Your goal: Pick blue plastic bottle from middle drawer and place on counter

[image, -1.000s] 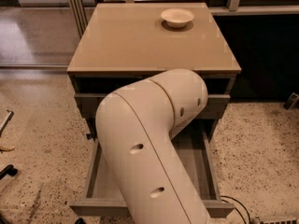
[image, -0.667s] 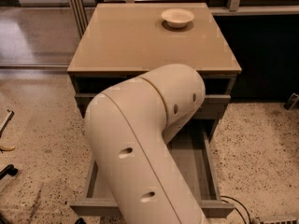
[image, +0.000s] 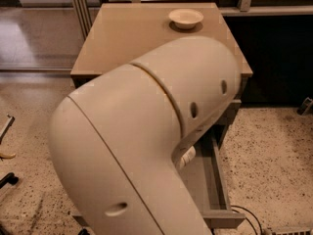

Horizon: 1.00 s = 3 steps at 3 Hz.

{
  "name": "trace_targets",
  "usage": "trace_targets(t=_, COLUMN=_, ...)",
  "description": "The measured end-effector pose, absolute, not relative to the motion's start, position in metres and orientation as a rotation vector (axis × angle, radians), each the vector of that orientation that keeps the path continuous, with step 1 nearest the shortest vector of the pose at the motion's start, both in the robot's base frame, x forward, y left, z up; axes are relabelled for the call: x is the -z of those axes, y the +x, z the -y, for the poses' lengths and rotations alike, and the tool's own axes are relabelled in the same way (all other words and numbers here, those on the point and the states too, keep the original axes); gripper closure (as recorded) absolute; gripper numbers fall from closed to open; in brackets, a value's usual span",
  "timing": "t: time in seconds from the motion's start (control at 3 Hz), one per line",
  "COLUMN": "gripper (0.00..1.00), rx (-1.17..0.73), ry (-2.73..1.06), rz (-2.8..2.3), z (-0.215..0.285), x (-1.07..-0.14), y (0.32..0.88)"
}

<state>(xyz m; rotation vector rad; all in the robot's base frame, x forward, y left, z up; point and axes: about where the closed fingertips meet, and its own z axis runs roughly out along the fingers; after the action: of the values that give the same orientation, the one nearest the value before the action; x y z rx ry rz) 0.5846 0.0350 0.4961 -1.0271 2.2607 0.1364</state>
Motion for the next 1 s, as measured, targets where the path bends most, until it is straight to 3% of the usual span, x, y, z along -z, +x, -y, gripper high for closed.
trace_targets(t=0.33, gripper=1.0, rx=-0.103, ry=-1.081, rz=-2.149, z=-0.016, x=-0.56, y=0.595)
trace_targets(t=0.67, gripper=1.0, rx=-0.125, ry=-1.223, rz=-2.02, z=-0.042, x=-0.618, y=0.596)
trace_targets(t=1.0, gripper=1.0, rx=-0.098, ry=-1.539, rz=-1.866, z=-0.093, x=-0.635, y=0.558)
